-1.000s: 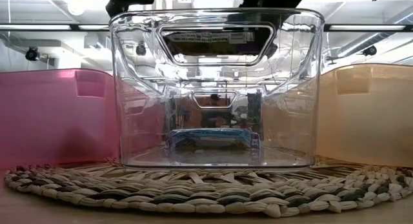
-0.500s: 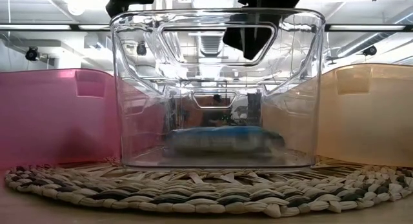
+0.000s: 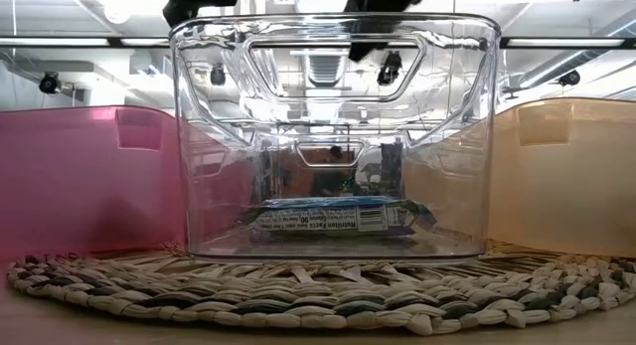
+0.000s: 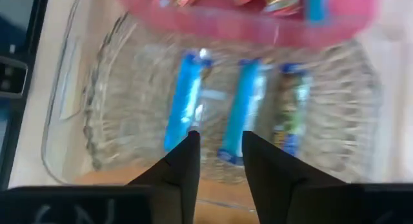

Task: Pick and place Granola Bars by type
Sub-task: Put the red granola bar into the pink bin

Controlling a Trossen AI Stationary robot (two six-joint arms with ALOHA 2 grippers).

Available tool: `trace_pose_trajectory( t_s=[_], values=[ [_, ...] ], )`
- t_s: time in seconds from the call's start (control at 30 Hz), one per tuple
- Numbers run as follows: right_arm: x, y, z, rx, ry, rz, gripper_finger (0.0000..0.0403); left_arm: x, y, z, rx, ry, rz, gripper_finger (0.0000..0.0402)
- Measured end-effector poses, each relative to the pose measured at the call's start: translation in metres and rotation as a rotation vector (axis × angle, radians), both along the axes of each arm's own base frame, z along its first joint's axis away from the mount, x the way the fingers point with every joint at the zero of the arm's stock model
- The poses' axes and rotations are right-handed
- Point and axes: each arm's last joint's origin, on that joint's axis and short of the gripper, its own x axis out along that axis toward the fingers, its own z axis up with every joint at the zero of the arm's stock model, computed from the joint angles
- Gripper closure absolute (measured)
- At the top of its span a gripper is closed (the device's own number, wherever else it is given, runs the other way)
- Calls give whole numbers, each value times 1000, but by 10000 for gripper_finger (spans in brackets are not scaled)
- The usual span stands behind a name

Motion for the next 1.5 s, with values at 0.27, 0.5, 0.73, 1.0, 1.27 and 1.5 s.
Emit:
trace_pose_trajectory(
  t_s=[0.27, 0.5, 0.73, 1.0, 1.27, 1.5],
  values=[
    [-17, -49, 44, 43, -113, -206, 347, 0, 0, 0, 7, 1, 2, 401],
    [-47, -78, 82, 41, -236, -272, 393, 5, 1, -1, 8, 0, 1, 401],
    [-78, -93, 99, -10, -311, -344, 394, 25, 5, 0, 73, -49, -12, 401],
    [-92, -96, 108, -21, -349, -369, 394, 46, 42, 4, -33, -43, -131, 401],
    [-93, -95, 105, -6, -334, -390, 394, 58, 99, 8, 6, 78, -93, 402],
    [-92, -95, 99, -10, -312, -389, 394, 86, 142, 6, -11, 274, -128, 401]
  ],
)
